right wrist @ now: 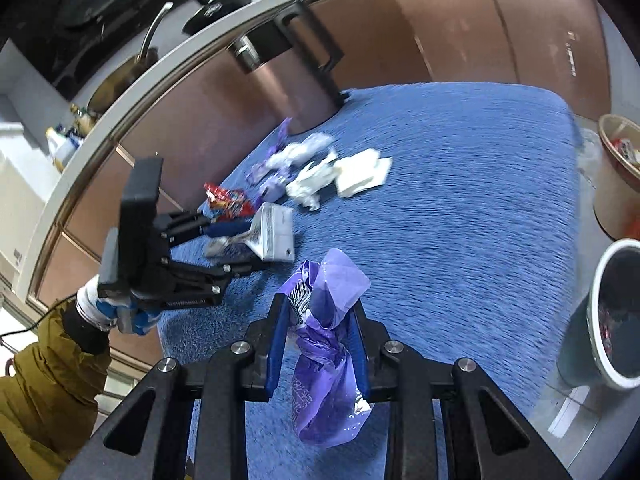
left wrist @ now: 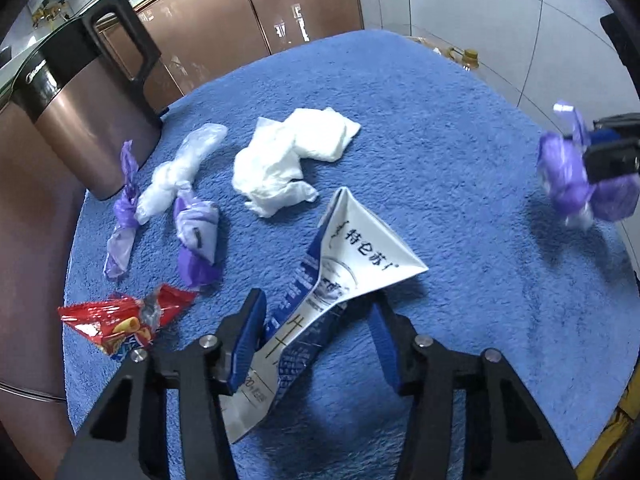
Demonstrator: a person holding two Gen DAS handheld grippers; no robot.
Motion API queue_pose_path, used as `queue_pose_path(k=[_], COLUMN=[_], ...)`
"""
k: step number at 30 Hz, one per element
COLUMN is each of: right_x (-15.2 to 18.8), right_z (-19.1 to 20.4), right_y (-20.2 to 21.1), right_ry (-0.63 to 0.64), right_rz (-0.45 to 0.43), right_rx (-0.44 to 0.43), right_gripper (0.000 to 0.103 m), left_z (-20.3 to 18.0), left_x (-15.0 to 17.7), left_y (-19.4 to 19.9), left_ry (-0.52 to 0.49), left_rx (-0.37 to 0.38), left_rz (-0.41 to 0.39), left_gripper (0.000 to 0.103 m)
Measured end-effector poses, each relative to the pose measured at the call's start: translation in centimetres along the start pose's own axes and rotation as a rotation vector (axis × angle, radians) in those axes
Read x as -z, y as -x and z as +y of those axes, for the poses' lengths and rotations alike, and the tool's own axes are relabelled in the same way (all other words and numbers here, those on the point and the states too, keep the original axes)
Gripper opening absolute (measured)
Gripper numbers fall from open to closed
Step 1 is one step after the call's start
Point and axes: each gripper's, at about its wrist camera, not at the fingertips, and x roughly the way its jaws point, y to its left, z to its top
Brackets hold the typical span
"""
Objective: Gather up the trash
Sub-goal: 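Grasp the white milk carton with the left tool while the right tool grasps the purple wrapper, then carry both items over the grey bin and open both tools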
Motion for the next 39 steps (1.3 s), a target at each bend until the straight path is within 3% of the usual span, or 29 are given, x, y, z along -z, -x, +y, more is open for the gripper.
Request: queue_pose_path(k=[7, 21, 25, 30, 39], right_x=[0.6, 2.8, 3.1, 3.5, 2.9], right_z=[-2.5, -8.5, -10.8, -13.6, -19.2], right_y=[2.4, 8.7, 10.8, 13.1, 17.3], right_ry=[-0.06, -0.155, -0.197, -0.246, -0.323], right_rz=[-0.069, -0.205, -0.261, -0.327, -0.416], right_rx=[0.011, 0.067, 0.102, 0.166, 0.357], right_gripper=[0.027, 0.027, 0.027, 0.027, 0.027], left_z=[-1.6, -2.3, -4.7, -9.1, -17.2], left_x=[-0.3, -1.2, -4.2, -9.9, -22.0], left_y=[0.8, 5.5, 7.1, 7.6, 2.5], left_ry=[0.016, 0.288, 0.257, 0.207, 0.2], left_rx=[-0.003, 0.111, 0.145, 0.252, 0.422], left_rz=[-0.006, -0.174, -0.231, -0.285, -0.253], left_gripper=[0.024, 0.023, 0.023, 0.023, 0.023])
